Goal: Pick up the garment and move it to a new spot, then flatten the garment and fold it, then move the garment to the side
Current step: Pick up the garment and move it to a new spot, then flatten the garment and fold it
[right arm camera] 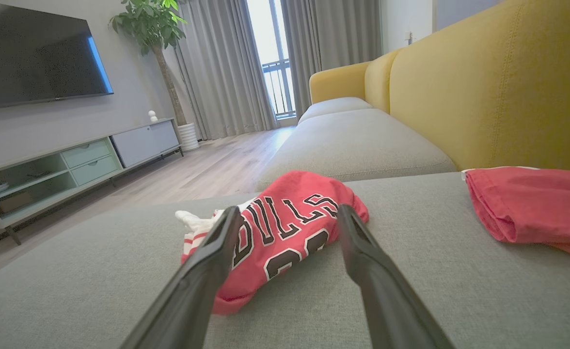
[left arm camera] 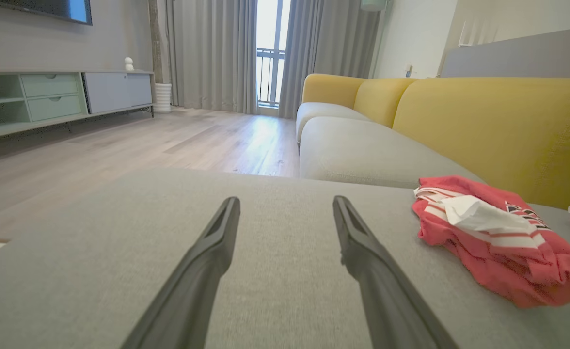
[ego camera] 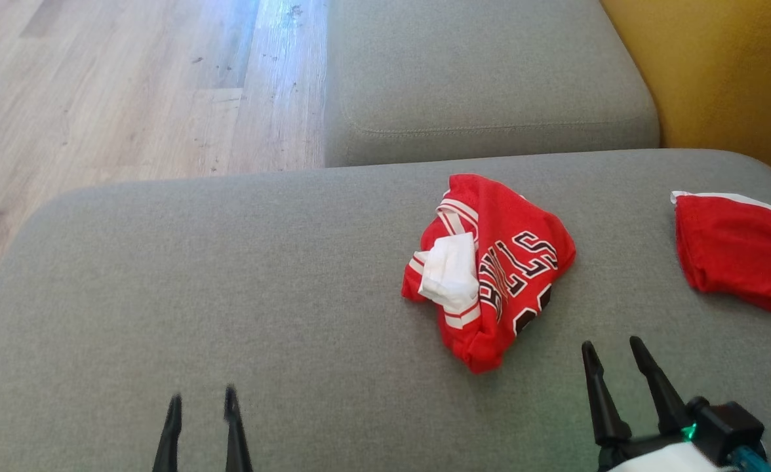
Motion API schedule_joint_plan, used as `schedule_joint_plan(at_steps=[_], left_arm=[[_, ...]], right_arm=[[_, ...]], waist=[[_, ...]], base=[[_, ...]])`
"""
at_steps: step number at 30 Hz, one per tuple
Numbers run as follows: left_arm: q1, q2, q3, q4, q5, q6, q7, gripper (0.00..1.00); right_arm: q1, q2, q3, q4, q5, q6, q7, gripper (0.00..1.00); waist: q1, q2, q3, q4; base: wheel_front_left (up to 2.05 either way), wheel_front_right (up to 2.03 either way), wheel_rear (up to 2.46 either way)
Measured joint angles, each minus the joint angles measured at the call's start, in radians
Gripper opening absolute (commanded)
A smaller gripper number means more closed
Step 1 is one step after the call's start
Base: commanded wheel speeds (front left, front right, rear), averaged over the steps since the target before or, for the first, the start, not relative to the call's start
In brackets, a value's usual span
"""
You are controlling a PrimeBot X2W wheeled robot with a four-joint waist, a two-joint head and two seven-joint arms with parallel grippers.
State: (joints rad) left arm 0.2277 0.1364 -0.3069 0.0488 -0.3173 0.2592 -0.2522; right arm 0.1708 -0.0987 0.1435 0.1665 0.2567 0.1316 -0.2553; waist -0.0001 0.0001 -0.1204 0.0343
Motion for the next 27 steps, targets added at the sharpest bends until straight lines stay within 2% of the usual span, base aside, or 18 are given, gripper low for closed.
schedule_joint_plan(at_steps=[4, 10, 27], left_arm=[[0.072, -0.028, 0.036, -0.003, 0.041, -0.025, 0.0, 1.0], [0.078, -0.05, 0.08, -0.003, 0.089, -0.075, 0.0, 1.0], [0.074, -0.07, 0.085, 0.041, 0.125, -0.12, 0.0, 1.0]], right_arm=[[0.009, 0.002, -0.001, 0.009, -0.002, 0.0, 0.0, 1.0], [0.009, 0.002, 0.005, 0.016, -0.002, 0.0, 0.0, 1.0], [0.009, 0.002, 0.016, 0.027, -0.001, 0.0, 0.0, 1.0]], waist=[[0.0, 0.0, -0.002, 0.001], [0.0001, 0.0, -0.007, 0.001], [0.0002, 0.0, 0.003, -0.012]], base=[[0.0, 0.0, 0.0], [0.0, 0.0, 0.0], [0.0, 0.0, 0.0]])
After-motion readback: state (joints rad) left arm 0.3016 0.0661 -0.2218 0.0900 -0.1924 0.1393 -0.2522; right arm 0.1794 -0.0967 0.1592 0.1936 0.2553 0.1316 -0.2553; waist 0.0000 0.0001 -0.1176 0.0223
